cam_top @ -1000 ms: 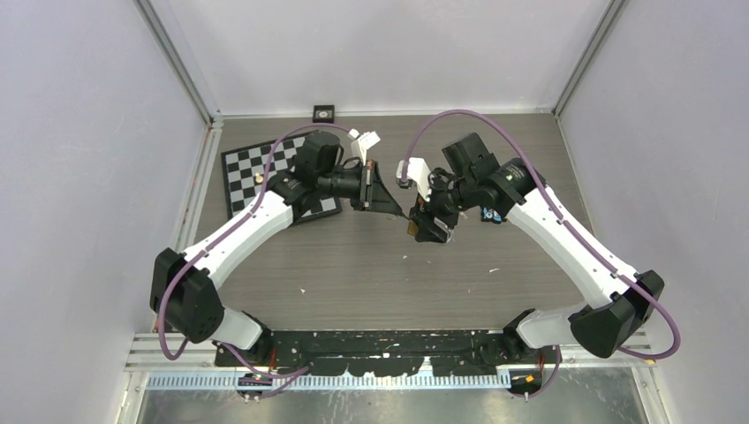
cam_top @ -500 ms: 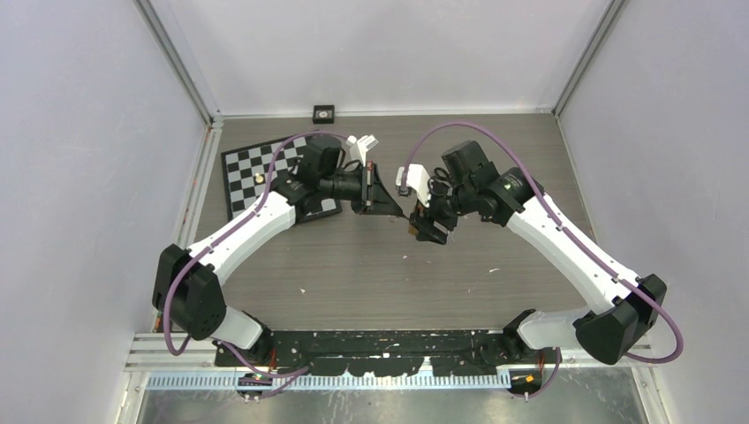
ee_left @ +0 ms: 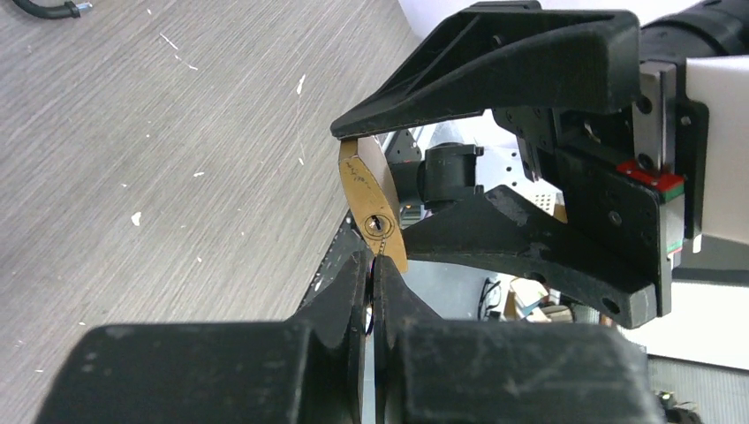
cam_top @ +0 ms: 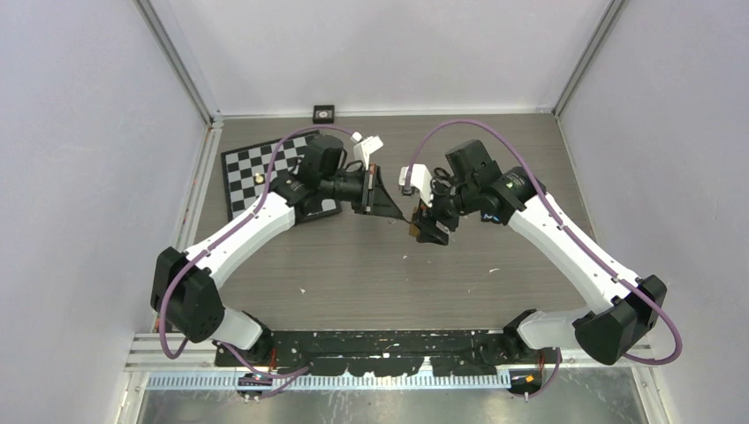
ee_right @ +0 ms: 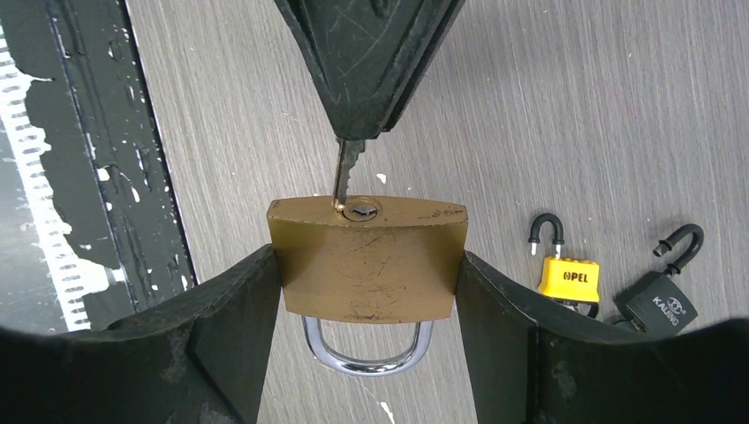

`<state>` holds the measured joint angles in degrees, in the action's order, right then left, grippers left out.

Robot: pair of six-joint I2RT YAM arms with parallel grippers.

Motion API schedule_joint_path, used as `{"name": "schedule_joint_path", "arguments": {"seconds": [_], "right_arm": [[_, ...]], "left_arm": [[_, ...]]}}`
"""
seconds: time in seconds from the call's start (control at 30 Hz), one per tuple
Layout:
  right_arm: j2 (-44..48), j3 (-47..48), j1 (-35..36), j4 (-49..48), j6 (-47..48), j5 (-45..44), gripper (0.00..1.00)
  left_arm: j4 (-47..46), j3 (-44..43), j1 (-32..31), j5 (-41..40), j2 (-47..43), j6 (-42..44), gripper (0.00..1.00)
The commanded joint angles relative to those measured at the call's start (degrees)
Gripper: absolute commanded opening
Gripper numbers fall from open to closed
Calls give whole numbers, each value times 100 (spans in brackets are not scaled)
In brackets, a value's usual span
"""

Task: Unlock with the key

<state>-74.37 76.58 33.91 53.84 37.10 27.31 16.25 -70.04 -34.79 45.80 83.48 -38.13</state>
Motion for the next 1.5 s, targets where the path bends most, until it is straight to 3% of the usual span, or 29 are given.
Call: {"name": "schedule_joint_path", "arguments": {"seconds": [0.0, 0.27, 0.7, 1.1, 1.47], "right_arm": [[264, 86, -113, -629, 39, 735, 0], [239, -44, -142, -638, 164, 952, 1], [376, -207, -139, -811, 155, 549, 0], [698, -789, -174, -753, 1010, 875, 1], [701, -740, -188, -666, 1062, 1057, 1]], "left_arm": [[80, -142, -120, -40, -253, 458, 0], [-4, -188, -213, -54, -191, 437, 0], [285, -158, -221, -234, -87, 152, 0], [141, -73, -135, 231, -357, 131, 0], [506, -63, -121, 180, -437, 213, 0]]}}
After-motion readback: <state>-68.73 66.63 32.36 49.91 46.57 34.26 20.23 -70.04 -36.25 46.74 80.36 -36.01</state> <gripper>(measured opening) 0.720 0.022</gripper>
